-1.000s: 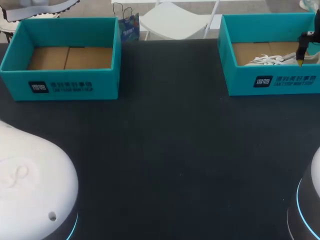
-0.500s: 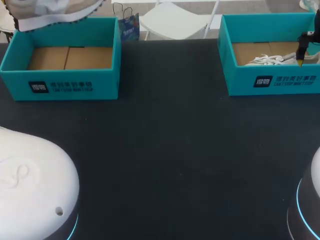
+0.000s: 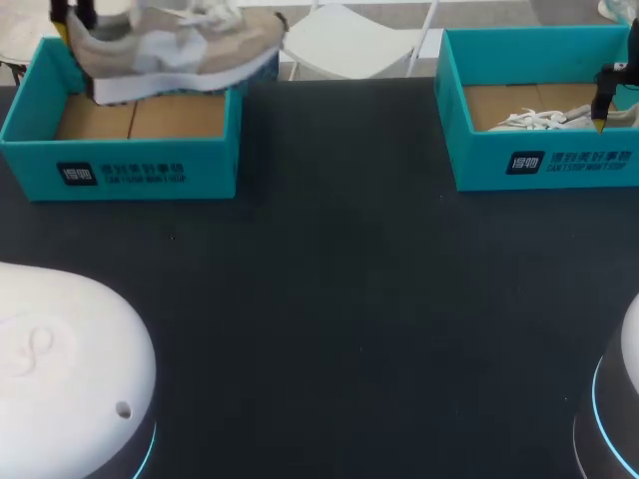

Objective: Take the shoe out of the shoebox, open the shoe tongue, remove and reinsert the insole, then place the shoe into the shoebox

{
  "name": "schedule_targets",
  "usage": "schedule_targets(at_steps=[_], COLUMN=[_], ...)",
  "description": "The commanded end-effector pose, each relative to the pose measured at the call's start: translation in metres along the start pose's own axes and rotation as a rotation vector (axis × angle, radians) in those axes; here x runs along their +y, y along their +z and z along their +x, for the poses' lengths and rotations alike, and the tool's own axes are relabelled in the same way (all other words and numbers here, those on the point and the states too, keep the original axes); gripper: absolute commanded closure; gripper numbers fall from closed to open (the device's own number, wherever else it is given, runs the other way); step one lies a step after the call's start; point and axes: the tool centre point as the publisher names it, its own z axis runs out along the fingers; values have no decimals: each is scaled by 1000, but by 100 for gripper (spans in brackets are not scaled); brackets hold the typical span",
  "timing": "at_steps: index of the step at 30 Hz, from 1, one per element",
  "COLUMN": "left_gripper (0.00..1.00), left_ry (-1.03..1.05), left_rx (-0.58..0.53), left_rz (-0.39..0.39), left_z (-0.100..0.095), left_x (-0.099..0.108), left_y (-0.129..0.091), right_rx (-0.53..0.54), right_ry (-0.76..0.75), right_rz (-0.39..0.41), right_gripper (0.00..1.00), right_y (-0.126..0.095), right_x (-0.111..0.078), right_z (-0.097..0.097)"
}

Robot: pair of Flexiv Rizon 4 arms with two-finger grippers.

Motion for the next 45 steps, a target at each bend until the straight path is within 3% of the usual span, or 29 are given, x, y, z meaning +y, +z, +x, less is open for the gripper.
schedule_targets(at_steps=[1, 8, 17, 26, 34, 38, 43, 45], left_gripper=[100, 100, 100, 100, 100, 100, 100, 100], left_ry=[-19, 10, 90, 192, 247, 266, 254, 244], left_rx=[13, -18, -101, -76, -44, -16, 22, 31], left_rz=[-247, -233, -230, -221, -193, -196, -242, -210], left_z=[-29, -77, -163, -234, -271, -281, -291, -294], left_x=[-37, -52, -85, -116, -137, -146, -150, -147], left_y=[-6, -8, -16, -9, 4, 18, 51, 63], right_rx=[0, 0, 0, 0, 0, 0, 0, 0], right_ry=[1, 1, 1, 1, 1, 1, 1, 1], right_rz=[0, 0, 0, 0, 0, 0, 0, 0], right_gripper=[0, 0, 0, 0, 0, 0, 0, 0], right_y=[0, 0, 0, 0, 0, 0, 0, 0], right_x=[0, 0, 0, 0, 0, 0, 0, 0], right_z=[0, 0, 0, 0, 0, 0, 0, 0])
